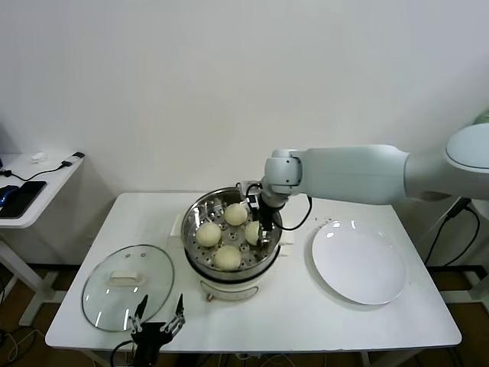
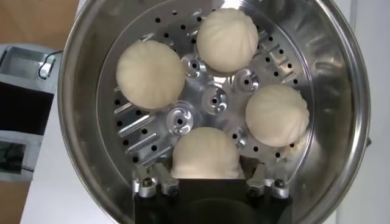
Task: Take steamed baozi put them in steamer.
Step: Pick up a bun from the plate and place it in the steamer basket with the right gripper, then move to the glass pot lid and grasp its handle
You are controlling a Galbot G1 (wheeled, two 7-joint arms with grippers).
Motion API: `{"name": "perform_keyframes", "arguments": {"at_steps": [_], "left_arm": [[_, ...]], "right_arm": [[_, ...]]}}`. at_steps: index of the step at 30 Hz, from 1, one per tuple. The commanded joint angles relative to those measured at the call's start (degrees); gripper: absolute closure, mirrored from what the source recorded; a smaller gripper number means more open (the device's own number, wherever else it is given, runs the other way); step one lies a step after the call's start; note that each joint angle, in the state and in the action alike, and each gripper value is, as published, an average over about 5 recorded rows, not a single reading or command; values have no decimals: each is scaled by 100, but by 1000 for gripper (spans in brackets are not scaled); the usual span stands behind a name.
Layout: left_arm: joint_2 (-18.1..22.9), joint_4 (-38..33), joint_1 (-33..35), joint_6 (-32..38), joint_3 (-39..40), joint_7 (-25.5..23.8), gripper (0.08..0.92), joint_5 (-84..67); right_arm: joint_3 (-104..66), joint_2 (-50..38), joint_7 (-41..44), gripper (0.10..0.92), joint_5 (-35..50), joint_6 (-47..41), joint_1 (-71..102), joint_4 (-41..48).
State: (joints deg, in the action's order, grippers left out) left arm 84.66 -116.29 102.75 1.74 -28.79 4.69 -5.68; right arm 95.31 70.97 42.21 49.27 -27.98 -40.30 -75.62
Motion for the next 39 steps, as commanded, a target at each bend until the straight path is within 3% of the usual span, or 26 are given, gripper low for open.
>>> {"name": "perform_keyframes", "arguments": {"at_steps": [1,10,15,22,27,33,39], "left_arm": [[-5,-32,14,-7,-21,-1,177,-3],[-24,-169,55,17,-98,-24,177,-189],[-38,-232,7,37,-171,-94,177,-424],[-68,-226,-182,69,-316,-156,177,-450],[-161,-166,-356,14,-472,-206,177,-492],[-306,21,-469,127,-558,-267,177,-524],[-332,162,-558,222,-626,-250,177,-514]], "right_arm": [[-168,-5,102,225,-28,176,115,88],[-1092,-975,243,203,449,368,-151,-266],[-2571,-1722,-1131,203,598,291,505,-298],[-4285,-2682,-2745,202,-33,722,1733,-584],[-6097,-3462,-3575,203,-154,820,3434,-1141],[-8189,-4039,-3863,203,-678,1447,5914,-1291],[-10455,-3816,-3986,203,-1145,2167,8495,-1598]]}}
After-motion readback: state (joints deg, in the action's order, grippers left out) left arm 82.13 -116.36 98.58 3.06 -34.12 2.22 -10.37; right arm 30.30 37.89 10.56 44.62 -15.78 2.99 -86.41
